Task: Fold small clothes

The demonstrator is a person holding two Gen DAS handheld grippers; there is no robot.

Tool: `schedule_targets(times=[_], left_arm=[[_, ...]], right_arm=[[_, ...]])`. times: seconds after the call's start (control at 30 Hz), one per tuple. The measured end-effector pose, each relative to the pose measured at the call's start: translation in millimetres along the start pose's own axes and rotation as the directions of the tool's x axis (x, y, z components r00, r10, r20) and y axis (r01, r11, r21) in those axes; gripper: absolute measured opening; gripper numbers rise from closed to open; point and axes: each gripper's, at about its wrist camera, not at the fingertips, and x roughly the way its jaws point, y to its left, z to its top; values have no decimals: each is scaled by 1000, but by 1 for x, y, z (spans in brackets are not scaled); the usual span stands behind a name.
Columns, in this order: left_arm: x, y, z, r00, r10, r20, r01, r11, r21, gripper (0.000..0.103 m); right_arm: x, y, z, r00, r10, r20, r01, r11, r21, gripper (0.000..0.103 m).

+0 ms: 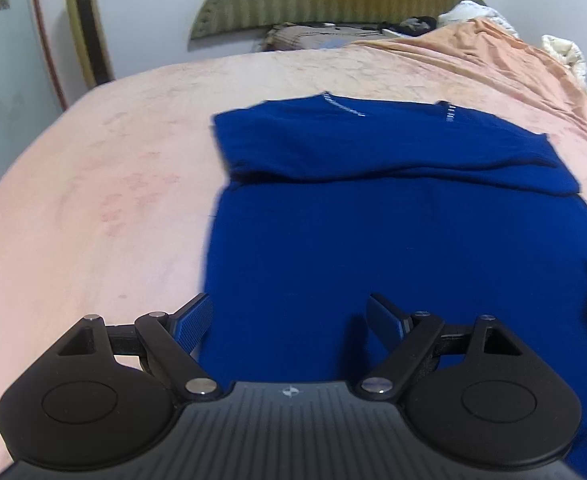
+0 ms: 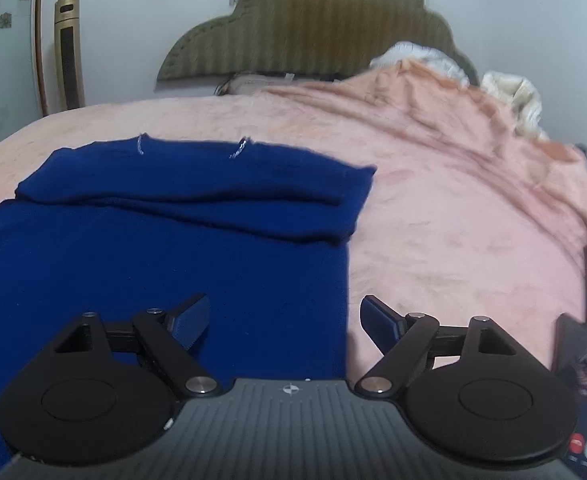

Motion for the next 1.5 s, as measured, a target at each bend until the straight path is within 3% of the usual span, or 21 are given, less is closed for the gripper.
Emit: schedule_targets(times=[0.07,0.13,0.33,0.43,0.47,0.5,0.53,0.6,0.63,0.67,0.7,0.73,0.83,0.97,1.13,1.37,1.5], left_arm=[[0,14,1,1000,3,7,-3,1000,-16,84],[1,31,1,1000,-12,7,12,998,-57,84],[20,71,-6,986,-157,-49,148,977,-152,84],[26,78,-10,978,-205,-40,195,967,-166,83],[26,77,-10,976,-213,-38,204,965,-164,83],[26,77,-10,972,-231,-34,223,960,-167,81],[27,77,-10,966,-257,-28,249,952,-176,77],[27,73,-10,961,-276,-24,268,947,-175,40],[28,70,-8,958,-284,-29,275,946,-173,33],[30,68,-7,954,-297,-32,287,941,-178,15],[32,68,-7,948,-317,-38,305,933,-191,8],[32,67,-7,943,-331,-38,317,925,-210,8],[24,64,-3,951,-310,-12,302,932,-200,7],[9,59,15,952,-298,67,306,938,-166,7],[21,48,45,973,-206,109,217,971,-102,7],[67,36,66,990,-128,64,132,989,-62,11],[63,32,59,994,-96,59,98,995,-32,18]], right_arm=[[-12,0,1,999,-21,31,21,1000,-2,85],[-19,-5,3,1000,8,20,-9,1000,27,86],[-23,-39,-13,989,144,-23,-133,956,260,84],[-23,-48,-25,983,178,-49,-154,938,311,84],[-22,-48,-29,981,182,-61,-154,937,313,80],[-21,-48,-32,981,182,-74,-151,939,309,70],[-20,-48,-34,980,177,-88,-144,943,299,61],[-19,-43,-35,983,147,-111,-114,959,260,34],[-18,-41,-34,984,135,-117,-104,966,238,30],[-16,-40,-34,983,139,-121,-109,967,229,15],[-15,-39,-33,981,152,-123,-120,964,235,6],[-14,-40,-32,979,167,-120,-134,961,243,6],[-18,-40,-27,984,153,-87,-128,962,242,6],[-24,-47,-9,990,139,-28,-129,965,228,5],[-8,-47,25,993,110,32,-114,981,160,5],[49,-56,47,998,63,5,-63,981,183,6],[62,-56,41,998,45,-43,-34,974,226,24]])
